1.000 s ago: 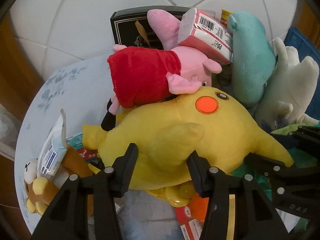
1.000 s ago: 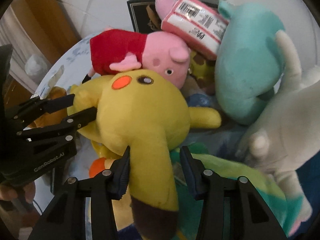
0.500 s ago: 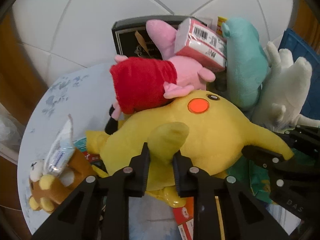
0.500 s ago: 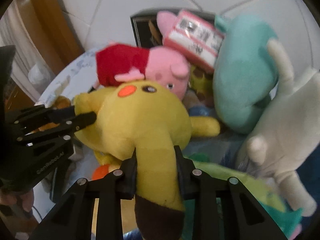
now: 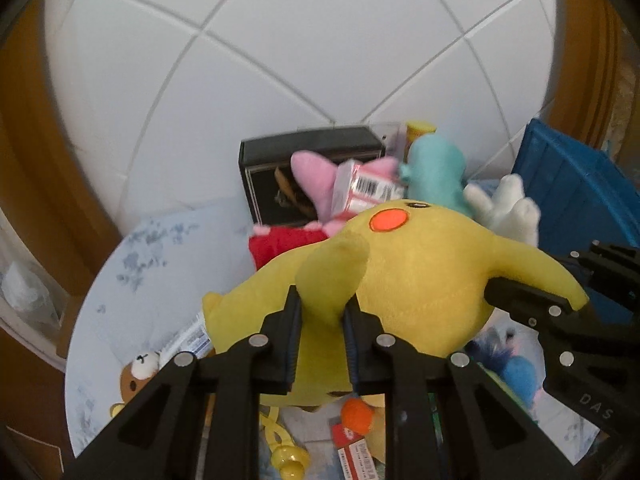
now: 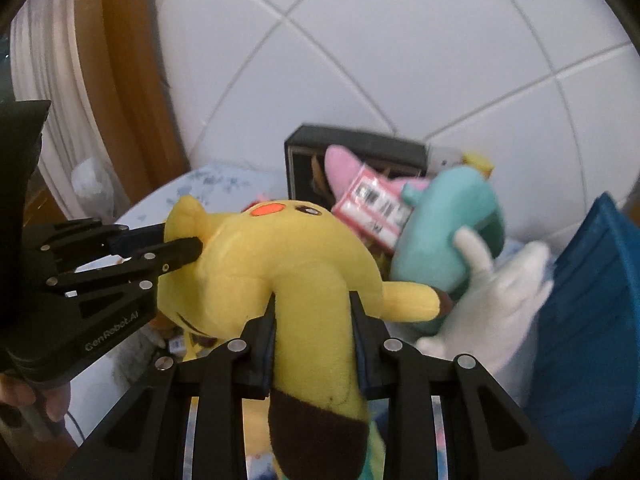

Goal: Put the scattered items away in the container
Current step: 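Lift the Pikachu plush with both tools and carry it over the crate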

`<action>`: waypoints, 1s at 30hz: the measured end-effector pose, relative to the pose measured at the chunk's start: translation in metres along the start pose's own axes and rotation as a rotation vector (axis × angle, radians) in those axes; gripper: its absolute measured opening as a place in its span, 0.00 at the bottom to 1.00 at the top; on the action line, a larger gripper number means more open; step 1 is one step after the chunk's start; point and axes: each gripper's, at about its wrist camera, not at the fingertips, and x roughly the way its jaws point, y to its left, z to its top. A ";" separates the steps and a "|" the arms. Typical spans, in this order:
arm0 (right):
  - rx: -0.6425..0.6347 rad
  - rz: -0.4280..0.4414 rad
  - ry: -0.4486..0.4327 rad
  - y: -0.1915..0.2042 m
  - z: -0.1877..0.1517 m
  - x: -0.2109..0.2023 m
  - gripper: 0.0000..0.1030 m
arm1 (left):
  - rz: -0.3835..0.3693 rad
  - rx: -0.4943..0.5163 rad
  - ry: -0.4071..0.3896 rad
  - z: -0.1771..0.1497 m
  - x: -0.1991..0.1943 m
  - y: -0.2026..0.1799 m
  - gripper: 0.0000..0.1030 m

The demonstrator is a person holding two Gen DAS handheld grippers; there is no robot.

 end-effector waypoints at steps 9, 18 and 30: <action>0.010 -0.080 -0.079 -0.027 0.014 -0.065 0.28 | -0.043 0.040 -0.089 0.044 -0.047 -0.047 0.18; 0.032 -0.203 -0.194 -0.092 0.029 -0.151 0.28 | -0.136 0.095 -0.176 0.103 -0.085 -0.137 0.18; 0.180 -0.454 -0.376 -0.246 -0.001 -0.331 0.28 | -0.334 0.288 -0.347 0.179 -0.175 -0.363 0.18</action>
